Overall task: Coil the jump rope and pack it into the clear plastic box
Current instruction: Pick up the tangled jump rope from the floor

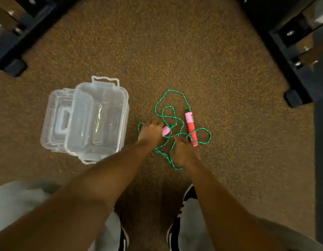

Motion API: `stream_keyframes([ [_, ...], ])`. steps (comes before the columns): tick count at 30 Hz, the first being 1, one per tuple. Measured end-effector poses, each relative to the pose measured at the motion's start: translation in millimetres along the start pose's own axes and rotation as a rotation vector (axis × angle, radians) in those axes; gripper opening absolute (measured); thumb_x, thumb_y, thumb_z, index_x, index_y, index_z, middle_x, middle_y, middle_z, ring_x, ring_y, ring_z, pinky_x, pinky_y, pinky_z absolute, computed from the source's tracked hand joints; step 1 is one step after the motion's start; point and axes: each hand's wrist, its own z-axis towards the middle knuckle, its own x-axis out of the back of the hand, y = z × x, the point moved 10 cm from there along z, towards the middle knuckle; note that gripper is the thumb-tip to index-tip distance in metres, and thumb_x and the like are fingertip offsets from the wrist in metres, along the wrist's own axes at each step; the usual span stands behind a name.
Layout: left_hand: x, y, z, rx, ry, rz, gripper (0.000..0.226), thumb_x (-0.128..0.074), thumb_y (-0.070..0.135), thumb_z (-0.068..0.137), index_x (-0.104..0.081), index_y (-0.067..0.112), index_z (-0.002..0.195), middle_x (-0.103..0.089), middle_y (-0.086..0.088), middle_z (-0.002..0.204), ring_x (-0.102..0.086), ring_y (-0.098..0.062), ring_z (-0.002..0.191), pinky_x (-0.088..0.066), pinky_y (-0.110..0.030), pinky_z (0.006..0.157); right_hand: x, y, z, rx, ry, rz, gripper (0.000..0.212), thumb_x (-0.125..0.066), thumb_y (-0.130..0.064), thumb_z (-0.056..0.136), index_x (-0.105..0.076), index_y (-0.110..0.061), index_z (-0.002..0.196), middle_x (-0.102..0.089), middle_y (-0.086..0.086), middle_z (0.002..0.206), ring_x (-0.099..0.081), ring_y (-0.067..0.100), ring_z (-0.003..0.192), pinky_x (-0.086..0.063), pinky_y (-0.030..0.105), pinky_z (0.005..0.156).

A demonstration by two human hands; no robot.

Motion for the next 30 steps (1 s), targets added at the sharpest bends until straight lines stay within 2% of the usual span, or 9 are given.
stream_keyframes([
  [5, -27, -7, 14, 0.121, -0.08, -0.092, 0.043, -0.046, 0.044, 0.102, -0.058, 0.012, 0.129, -0.056, -0.018, 0.135, -0.059, -0.043, 0.12, -0.048, -0.048, 0.095, 8, -16, 2, 0.005, 0.044, -0.008, 0.063, -0.058, -0.034, 0.096, -0.034, -0.024, 0.154, -0.045, 0.012, 0.153, -0.042, 0.037, 0.143, -0.039, 0.049, 0.114],
  [10, -46, 1, 6, 0.107, -0.09, 0.097, 0.035, -0.043, 0.04, 0.1, -0.058, 0.018, 0.122, -0.071, -0.009, 0.123, -0.065, -0.033, 0.116, -0.037, -0.044, 0.102, -1, -5, 0, -0.035, -0.025, 0.002, 0.063, -0.057, -0.032, 0.096, -0.035, -0.022, 0.154, -0.044, 0.014, 0.152, -0.041, 0.039, 0.142, -0.038, 0.05, 0.116],
  [17, -3, -11, -20, 0.119, -0.009, 0.036, 0.056, -0.063, 0.042, 0.084, -0.048, 0.016, 0.131, -0.074, -0.011, 0.111, -0.07, -0.033, 0.111, -0.018, -0.062, 0.117, 29, -25, -16, 0.069, 0.059, 0.017, 0.076, -0.062, -0.016, 0.089, -0.028, -0.027, 0.157, -0.033, 0.011, 0.16, -0.039, 0.039, 0.142, -0.04, 0.052, 0.114],
  [19, 11, -8, -33, 0.061, -0.032, -0.122, 0.061, -0.065, 0.045, 0.083, -0.048, 0.015, 0.133, -0.072, -0.019, 0.112, -0.068, -0.041, 0.11, -0.043, -0.051, 0.104, 46, -32, -24, 0.122, 0.138, -0.032, 0.072, -0.063, -0.01, 0.086, -0.036, -0.03, 0.15, -0.034, 0.007, 0.158, -0.042, 0.036, 0.141, -0.041, 0.05, 0.113],
  [21, 31, -2, -49, -0.033, -0.049, -0.216, 0.055, -0.068, 0.043, 0.083, -0.054, 0.015, 0.128, -0.072, -0.02, 0.111, -0.068, -0.043, 0.106, -0.054, -0.044, 0.086, 68, -45, -37, 0.178, 0.233, -0.033, 0.053, -0.062, -0.013, 0.089, -0.047, -0.023, 0.139, -0.045, 0.009, 0.146, -0.047, 0.037, 0.134, -0.044, 0.048, 0.108],
  [23, 53, 1, -67, -0.094, -0.074, -0.23, 0.043, -0.069, 0.036, 0.083, -0.056, 0.017, 0.119, -0.073, -0.015, 0.107, -0.068, -0.039, 0.103, -0.054, -0.039, 0.081, 95, -64, -57, 0.22, 0.365, -0.016, 0.042, -0.065, -0.018, 0.09, -0.049, -0.014, 0.13, -0.05, 0.014, 0.133, -0.052, 0.04, 0.124, -0.045, 0.047, 0.099],
  [25, 72, 5, -90, -0.12, -0.122, -0.223, 0.03, -0.067, 0.031, 0.084, -0.057, 0.022, 0.111, -0.071, -0.009, 0.105, -0.067, -0.032, 0.098, -0.05, -0.034, 0.077, 116, -81, -84, 0.273, 0.482, 0.017, 0.055, -0.069, -0.016, 0.087, -0.046, -0.012, 0.137, -0.049, 0.017, 0.13, -0.053, 0.041, 0.118, -0.046, 0.049, 0.095],
  [28, 97, 14, -132, -0.123, -0.24, -0.3, 0.014, -0.061, 0.027, 0.088, -0.059, 0.022, 0.101, -0.07, -0.002, 0.091, -0.068, -0.027, 0.085, -0.048, -0.029, 0.068, 122, -94, -128, 0.353, 0.547, 0.001, 0.081, -0.071, -0.006, 0.081, -0.037, -0.021, 0.152, -0.043, 0.016, 0.139, -0.049, 0.038, 0.12, -0.047, 0.05, 0.099],
  [30, 126, 18, -159, -0.141, -0.186, -0.293, 0.011, -0.055, 0.032, 0.096, -0.056, 0.023, 0.101, -0.068, -0.001, 0.097, -0.063, -0.022, 0.087, -0.045, -0.029, 0.071, 123, -95, -147, 0.375, 0.549, 0.088, 0.073, -0.066, -0.002, 0.079, -0.048, -0.022, 0.147, -0.044, 0.014, 0.141, -0.049, 0.037, 0.125, -0.044, 0.046, 0.106],
])
